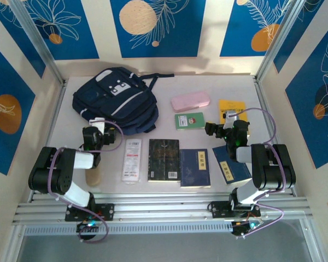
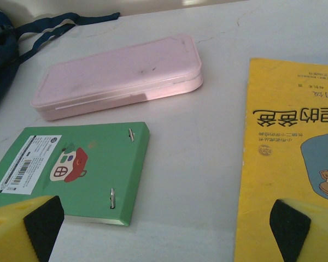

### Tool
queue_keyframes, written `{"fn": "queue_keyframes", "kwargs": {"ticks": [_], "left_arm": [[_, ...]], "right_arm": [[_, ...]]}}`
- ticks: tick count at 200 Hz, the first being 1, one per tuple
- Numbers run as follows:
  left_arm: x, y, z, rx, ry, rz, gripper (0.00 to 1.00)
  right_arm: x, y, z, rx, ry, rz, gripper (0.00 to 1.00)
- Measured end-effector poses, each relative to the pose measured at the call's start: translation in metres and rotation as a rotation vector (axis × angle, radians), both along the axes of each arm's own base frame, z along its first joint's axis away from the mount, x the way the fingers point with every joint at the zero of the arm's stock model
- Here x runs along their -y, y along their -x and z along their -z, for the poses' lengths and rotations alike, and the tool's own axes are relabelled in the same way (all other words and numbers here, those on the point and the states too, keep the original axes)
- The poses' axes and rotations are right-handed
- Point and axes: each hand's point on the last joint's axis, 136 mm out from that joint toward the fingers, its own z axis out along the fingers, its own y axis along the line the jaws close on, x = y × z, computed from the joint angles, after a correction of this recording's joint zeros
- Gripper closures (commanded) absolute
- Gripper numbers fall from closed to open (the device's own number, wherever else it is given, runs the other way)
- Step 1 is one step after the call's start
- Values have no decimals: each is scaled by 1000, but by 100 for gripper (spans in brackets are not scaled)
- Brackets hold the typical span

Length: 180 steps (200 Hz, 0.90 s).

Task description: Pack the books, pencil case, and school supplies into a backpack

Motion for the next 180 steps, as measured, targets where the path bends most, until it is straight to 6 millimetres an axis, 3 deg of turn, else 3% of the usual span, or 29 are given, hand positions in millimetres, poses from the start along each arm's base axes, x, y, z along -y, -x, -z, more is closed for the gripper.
{"fn": "queue_keyframes", "kwargs": {"ticks": [24, 47, 58, 79, 106, 128, 142, 156, 167, 180], "left_arm": [[0, 3, 0, -23, -2, 2, 0], [2, 7, -31, 5, 0, 15, 0], [5, 6, -61, 62, 3, 23, 0], [19, 14, -138, 229, 41, 55, 0], [50, 39, -219, 334, 150, 143, 0], [71, 50, -266, 279, 257, 181, 0], [78, 50, -277, 181, 296, 179, 0], [84, 46, -279, 70, 314, 166, 0], [86, 42, -269, -28, 311, 149, 0], [82, 37, -239, -152, 329, 76, 0]], "right_arm": [[-3, 1, 1, -13, 13, 3, 1], [-12, -1, -18, -24, 55, 2, 1], [-20, -4, -46, 26, 72, 7, 1], [-48, -5, -114, 162, 75, -21, 1], [-123, 16, -205, 333, 36, -173, 1], [-181, 47, -246, 372, 3, -325, 1], [-204, 64, -265, 341, -9, -389, 1], [-208, 71, -285, 286, -39, -390, 1], [-204, 73, -302, 234, -79, -368, 1], [-190, 72, -320, 186, -150, -316, 1]]}}
